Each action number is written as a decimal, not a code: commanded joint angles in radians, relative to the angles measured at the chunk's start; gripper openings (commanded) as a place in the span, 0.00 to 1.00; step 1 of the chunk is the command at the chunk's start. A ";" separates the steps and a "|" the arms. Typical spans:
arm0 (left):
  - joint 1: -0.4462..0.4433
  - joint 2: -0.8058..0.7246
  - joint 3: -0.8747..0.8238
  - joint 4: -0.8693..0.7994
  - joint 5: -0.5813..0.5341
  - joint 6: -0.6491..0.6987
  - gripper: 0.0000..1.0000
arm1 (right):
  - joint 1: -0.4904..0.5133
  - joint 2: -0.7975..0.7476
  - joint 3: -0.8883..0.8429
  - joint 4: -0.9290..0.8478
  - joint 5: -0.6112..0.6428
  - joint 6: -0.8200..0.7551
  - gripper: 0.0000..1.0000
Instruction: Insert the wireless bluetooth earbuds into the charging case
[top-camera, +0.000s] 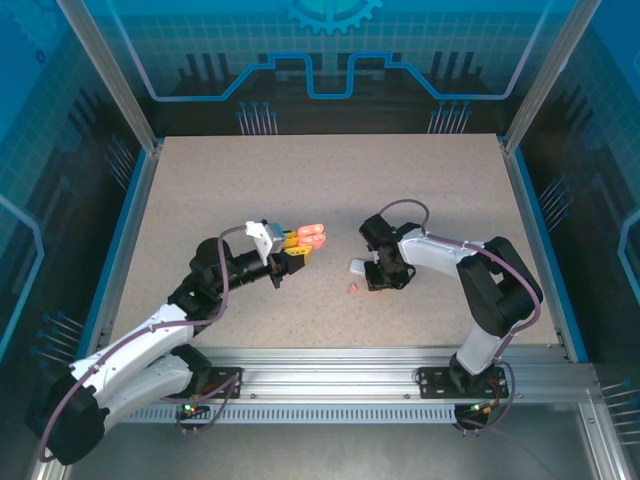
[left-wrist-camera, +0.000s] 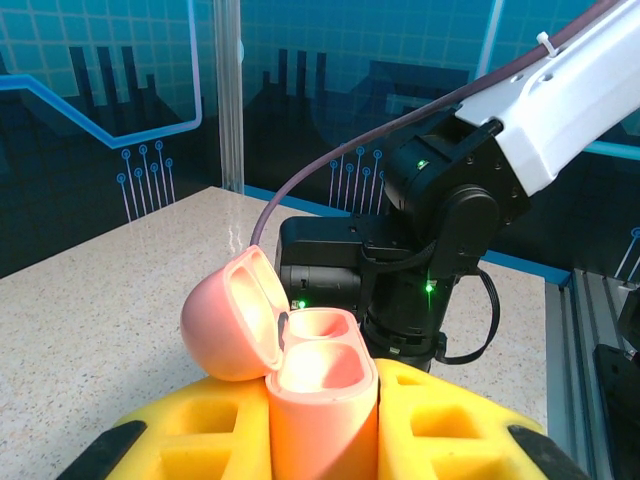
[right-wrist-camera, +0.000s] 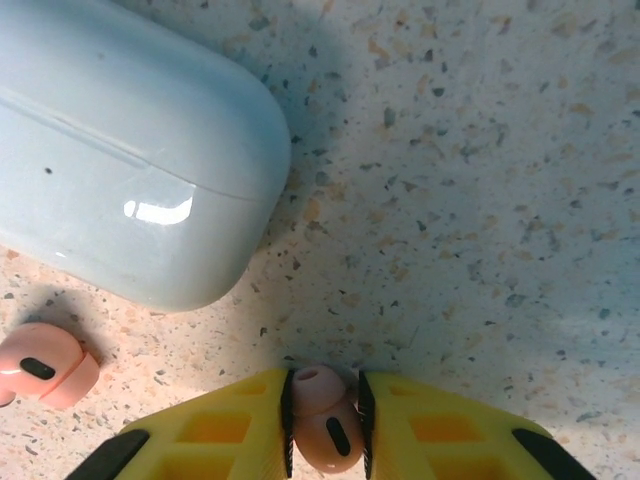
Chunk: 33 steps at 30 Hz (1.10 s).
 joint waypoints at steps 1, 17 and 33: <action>-0.008 -0.023 -0.011 -0.008 -0.015 0.029 0.00 | 0.031 0.033 -0.009 0.051 -0.053 0.010 0.23; -0.007 0.005 -0.009 0.049 0.013 -0.056 0.00 | 0.025 -0.353 -0.047 0.107 0.027 -0.291 0.22; -0.027 0.128 0.049 0.137 0.077 -0.140 0.00 | 0.208 -0.720 0.030 0.339 0.175 -0.794 0.21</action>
